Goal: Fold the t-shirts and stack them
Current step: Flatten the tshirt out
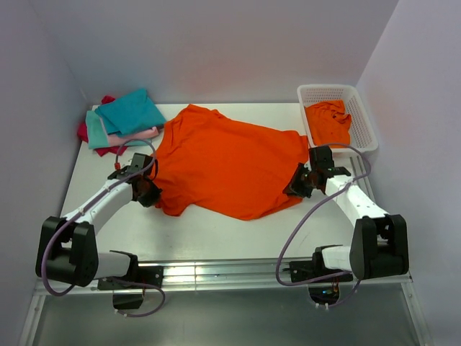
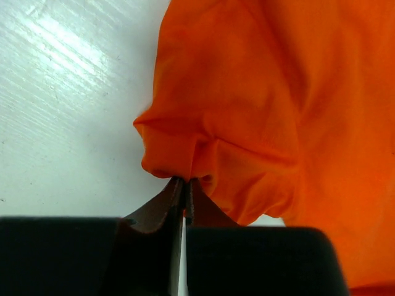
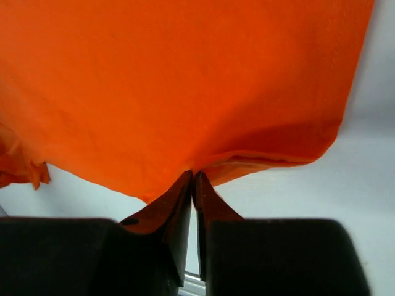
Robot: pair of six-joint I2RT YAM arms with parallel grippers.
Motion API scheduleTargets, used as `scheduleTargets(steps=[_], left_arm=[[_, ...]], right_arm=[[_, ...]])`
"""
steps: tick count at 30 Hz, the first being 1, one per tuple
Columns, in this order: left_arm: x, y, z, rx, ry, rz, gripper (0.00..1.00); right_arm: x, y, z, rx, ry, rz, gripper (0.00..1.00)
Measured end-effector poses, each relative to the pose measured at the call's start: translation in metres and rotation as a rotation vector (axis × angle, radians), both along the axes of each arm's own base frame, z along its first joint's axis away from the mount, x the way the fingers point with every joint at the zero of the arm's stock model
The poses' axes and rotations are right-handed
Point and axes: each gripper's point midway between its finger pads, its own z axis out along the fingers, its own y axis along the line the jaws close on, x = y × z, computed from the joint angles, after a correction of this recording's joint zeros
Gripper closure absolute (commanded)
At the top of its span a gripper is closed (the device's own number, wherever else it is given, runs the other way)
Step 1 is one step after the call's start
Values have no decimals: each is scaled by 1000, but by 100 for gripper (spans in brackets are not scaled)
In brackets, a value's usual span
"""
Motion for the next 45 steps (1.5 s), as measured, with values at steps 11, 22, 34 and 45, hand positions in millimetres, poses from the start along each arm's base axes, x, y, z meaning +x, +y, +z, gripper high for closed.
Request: scheduleTargets(steps=[11, 22, 34, 45], left_arm=[[-42, -21, 0, -69, 115, 30, 51], [5, -38, 112, -100, -118, 37, 61], [62, -9, -6, 23, 116, 51, 100], [25, -7, -37, -6, 134, 26, 100]], right_arm=[[-50, -16, 2, -72, 123, -45, 46], [-1, -22, 87, -66, -85, -164, 66], [46, 26, -2, 36, 136, -89, 100], [-23, 63, -63, 15, 356, 30, 100]])
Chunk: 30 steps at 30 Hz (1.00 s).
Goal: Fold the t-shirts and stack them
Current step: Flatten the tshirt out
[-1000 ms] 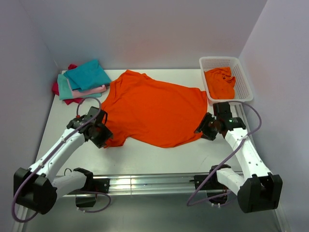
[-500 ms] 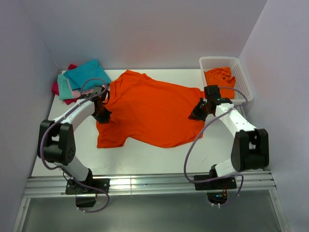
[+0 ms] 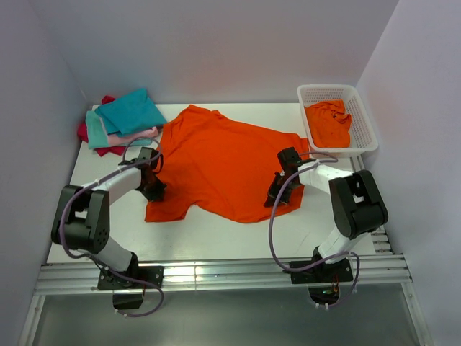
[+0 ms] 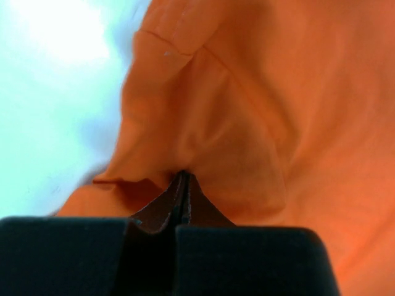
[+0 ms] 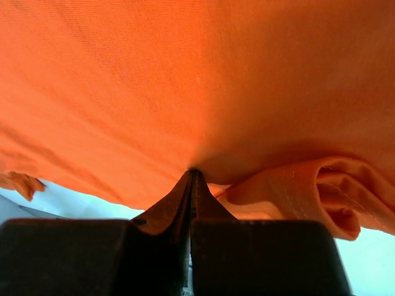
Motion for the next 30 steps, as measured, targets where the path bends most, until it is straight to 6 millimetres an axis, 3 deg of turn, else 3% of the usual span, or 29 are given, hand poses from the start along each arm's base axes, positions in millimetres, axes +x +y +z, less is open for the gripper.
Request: scheduleTargets(steps=[8, 14, 16, 17, 18, 19, 20, 22, 27, 30], left_arm=[[-52, -7, -1, -72, -12, -5, 100], [-90, -24, 1, -68, 85, -71, 100], [-96, -23, 6, -68, 87, -68, 95], [-96, -23, 10, -68, 76, -66, 84], [-96, -21, 15, -63, 62, -63, 77], [-94, -21, 22, -61, 46, -63, 66], [-90, -21, 30, -59, 21, -63, 46], [-75, -22, 51, -52, -38, -60, 32], [-27, -29, 101, -44, -192, -53, 33], [-15, -32, 102, -33, -193, -62, 37]], right_arm=[[-3, -10, 0, -58, 18, -24, 100], [3, -36, 1, -168, 53, -54, 100], [8, -44, 3, -201, 46, -53, 75], [11, -47, 5, -216, 37, -50, 64], [14, -50, 9, -229, 27, -46, 46], [18, -52, 14, -239, 13, -46, 41], [23, -53, 21, -248, -13, -40, 41], [30, -55, 39, -255, -63, -34, 40], [47, -60, 94, -266, -222, -50, 42], [41, -66, 105, -285, -244, -59, 42]])
